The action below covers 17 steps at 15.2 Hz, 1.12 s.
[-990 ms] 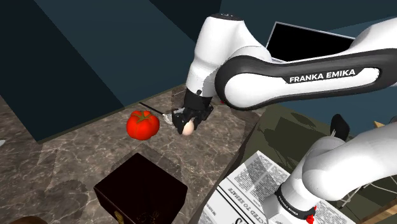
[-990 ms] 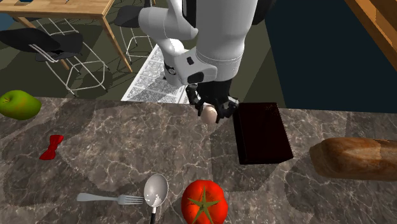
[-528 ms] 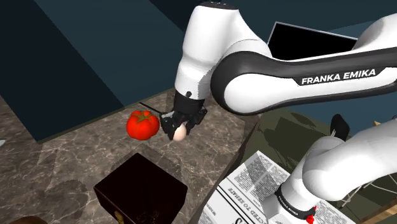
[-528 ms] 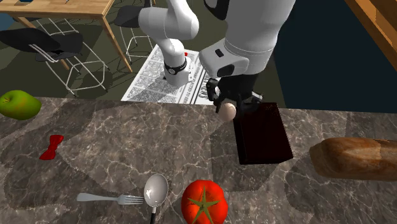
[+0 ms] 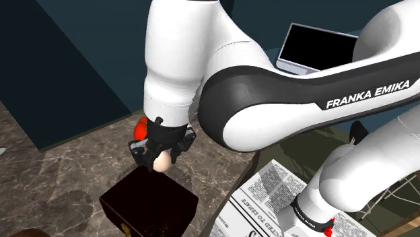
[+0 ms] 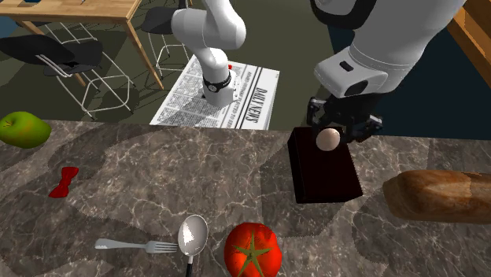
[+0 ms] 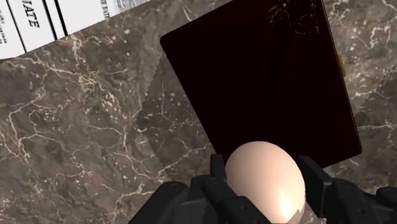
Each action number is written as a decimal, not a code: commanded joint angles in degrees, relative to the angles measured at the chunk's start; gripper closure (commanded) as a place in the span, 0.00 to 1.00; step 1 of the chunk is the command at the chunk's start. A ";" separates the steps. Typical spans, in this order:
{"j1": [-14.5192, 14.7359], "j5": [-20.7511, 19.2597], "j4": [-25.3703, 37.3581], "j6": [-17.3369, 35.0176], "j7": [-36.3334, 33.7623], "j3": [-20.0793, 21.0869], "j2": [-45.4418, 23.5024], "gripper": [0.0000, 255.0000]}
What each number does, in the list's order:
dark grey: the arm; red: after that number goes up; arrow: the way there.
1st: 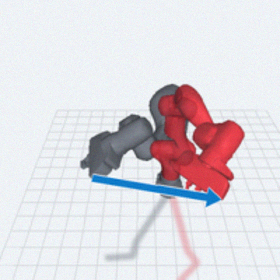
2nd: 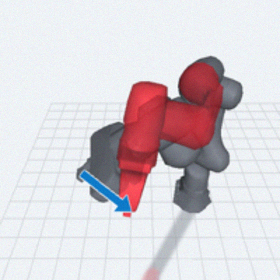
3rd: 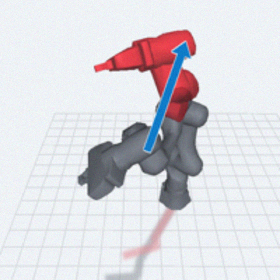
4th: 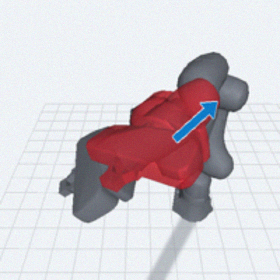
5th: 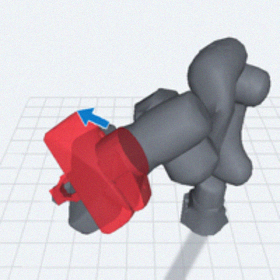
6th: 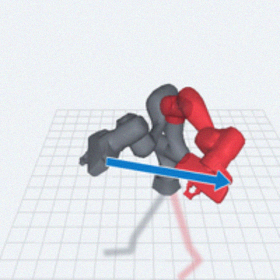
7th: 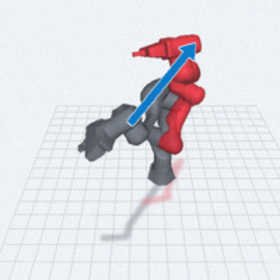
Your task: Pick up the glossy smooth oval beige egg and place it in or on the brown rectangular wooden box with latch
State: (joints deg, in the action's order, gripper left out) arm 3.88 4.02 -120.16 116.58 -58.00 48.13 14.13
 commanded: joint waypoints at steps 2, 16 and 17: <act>-0.68 -5.55 5.36 -0.82 -7.92 5.86 -6.66 1.00; -0.86 -10.96 -1.89 9.11 -12.73 7.64 -11.79 1.00; -0.85 -10.95 -1.89 9.11 -12.73 7.63 -11.79 1.00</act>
State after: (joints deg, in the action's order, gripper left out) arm 3.04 -6.70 -121.82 125.33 -70.56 55.72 2.53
